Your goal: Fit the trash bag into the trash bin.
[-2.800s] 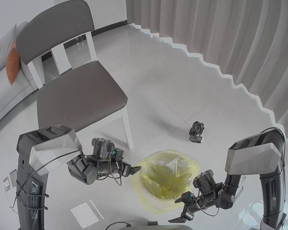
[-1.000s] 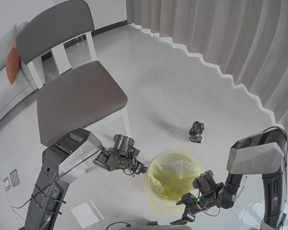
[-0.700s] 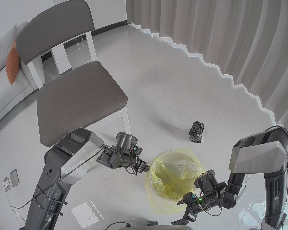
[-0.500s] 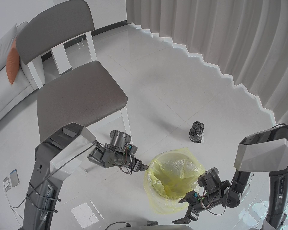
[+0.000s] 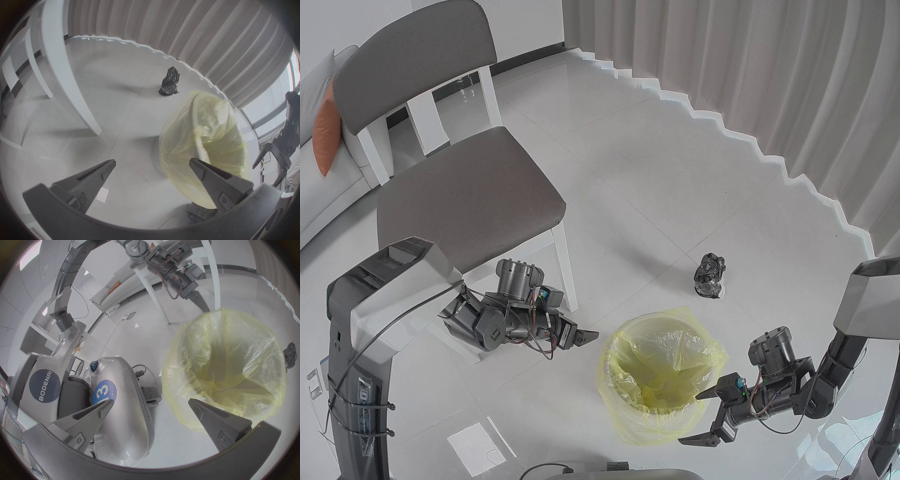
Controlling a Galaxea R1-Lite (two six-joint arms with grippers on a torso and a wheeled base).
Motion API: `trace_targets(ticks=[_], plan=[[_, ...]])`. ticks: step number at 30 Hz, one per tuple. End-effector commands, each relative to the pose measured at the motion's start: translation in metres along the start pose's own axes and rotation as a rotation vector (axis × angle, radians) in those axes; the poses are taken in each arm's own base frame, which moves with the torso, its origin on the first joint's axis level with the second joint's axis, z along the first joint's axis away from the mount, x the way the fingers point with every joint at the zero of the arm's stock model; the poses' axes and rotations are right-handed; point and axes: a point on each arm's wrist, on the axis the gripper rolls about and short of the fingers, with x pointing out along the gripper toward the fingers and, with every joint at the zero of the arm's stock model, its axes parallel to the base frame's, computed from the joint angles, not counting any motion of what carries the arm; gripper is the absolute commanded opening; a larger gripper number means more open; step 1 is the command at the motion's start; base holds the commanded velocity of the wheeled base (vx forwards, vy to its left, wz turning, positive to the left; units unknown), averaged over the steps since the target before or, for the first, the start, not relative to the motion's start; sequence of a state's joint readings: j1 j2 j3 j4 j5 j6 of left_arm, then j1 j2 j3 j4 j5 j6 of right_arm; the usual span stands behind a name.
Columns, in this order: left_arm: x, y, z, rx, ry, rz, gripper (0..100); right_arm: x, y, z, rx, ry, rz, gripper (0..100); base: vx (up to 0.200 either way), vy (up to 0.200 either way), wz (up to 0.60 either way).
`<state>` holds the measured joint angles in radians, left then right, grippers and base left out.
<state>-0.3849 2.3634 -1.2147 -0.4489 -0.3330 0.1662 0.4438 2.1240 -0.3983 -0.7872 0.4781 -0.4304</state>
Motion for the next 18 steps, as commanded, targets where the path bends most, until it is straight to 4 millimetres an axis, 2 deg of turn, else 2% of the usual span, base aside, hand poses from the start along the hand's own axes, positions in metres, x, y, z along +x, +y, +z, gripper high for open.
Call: trace_targets(ticks=[1,3,8,11,13,18], plan=[[-0.007,-0.004,0.007,0.009,-0.019,-0.002,100,-0.01,-0.011,0.002,0.013,-0.031,-0.048,100,0.0,0.0,0.0],[-0.007,-0.006,0.007,0.012,-0.018,-0.006,100,-0.014,-0.028,0.003,0.032,-0.054,-0.1,100,0.0,0.0,0.0],[-0.014,-0.006,0.007,0.013,-0.034,-0.006,100,-0.011,-0.042,0.004,0.001,-0.057,-0.146,100,0.0,0.0,0.0],[-0.018,-0.004,0.007,0.016,-0.061,-0.005,100,-0.008,-0.052,0.011,-0.076,-0.039,-0.233,100,0.0,0.0,0.0],[-0.027,0.0,0.005,-0.004,-0.069,0.007,100,-0.007,-0.063,0.022,-0.186,-0.028,-0.357,100,0.0,0.0,0.0],[-0.039,0.003,0.002,-0.017,-0.074,0.021,100,0.005,-0.077,0.045,-0.315,-0.061,-0.464,100,0.0,0.0,0.0]])
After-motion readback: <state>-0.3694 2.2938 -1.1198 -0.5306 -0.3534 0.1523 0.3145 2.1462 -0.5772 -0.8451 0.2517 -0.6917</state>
